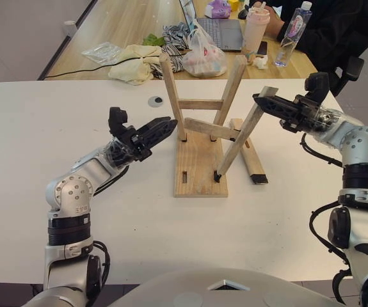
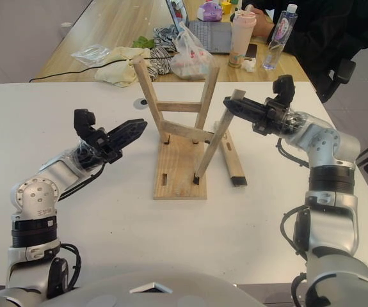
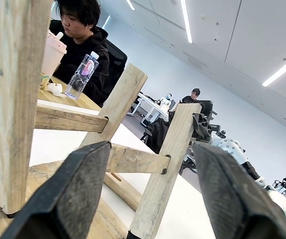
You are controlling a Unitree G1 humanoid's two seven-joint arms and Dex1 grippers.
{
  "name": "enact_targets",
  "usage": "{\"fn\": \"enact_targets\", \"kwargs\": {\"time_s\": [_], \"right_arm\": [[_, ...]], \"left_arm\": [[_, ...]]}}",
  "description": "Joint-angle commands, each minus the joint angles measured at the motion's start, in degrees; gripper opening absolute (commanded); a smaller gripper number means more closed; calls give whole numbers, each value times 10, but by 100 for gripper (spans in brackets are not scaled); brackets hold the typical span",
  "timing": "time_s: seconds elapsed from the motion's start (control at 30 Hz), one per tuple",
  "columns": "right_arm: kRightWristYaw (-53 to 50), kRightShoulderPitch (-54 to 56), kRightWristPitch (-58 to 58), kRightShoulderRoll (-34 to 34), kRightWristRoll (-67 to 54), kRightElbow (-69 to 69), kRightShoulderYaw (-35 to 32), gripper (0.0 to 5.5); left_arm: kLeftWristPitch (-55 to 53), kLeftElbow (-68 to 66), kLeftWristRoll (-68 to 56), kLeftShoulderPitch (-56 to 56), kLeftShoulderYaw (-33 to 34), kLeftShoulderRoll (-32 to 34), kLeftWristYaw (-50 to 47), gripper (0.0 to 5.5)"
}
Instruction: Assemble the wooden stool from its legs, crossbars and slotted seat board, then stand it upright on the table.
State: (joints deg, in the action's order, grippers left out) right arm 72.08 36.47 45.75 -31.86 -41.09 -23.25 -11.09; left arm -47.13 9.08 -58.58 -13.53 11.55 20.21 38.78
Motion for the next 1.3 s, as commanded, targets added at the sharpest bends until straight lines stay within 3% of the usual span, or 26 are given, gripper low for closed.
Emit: {"fn": "enact_targets", "kwargs": {"time_s": [0.03, 0.17, 0.37, 0.5, 0.77, 1.07, 1.3], "right_arm": [[8, -12, -44, 1, 35, 11, 30, 206], [36, -35, -103, -14, 77, 47, 84, 205], [61, -43, -119, -45, 84, 81, 125, 205], [66, -47, -128, -59, 91, 85, 138, 205], [65, -81, -168, -79, 106, 120, 164, 205], [14, -164, -215, -92, 125, 223, 172, 205], [7, -189, -209, -109, 123, 236, 203, 205]], "left_arm": [[3, -4, 9, 5, -2, 0, -1, 297], [-4, 2, 5, 12, -6, 0, 3, 297], [10, 30, 98, 61, -93, 49, 35, 297], [9, 59, 10, 58, -7, 43, 47, 297], [38, 38, 149, 82, -130, 77, 65, 297], [92, -100, 321, 61, -267, 49, 53, 297], [120, -155, 360, 74, -285, 44, 53, 297]]}}
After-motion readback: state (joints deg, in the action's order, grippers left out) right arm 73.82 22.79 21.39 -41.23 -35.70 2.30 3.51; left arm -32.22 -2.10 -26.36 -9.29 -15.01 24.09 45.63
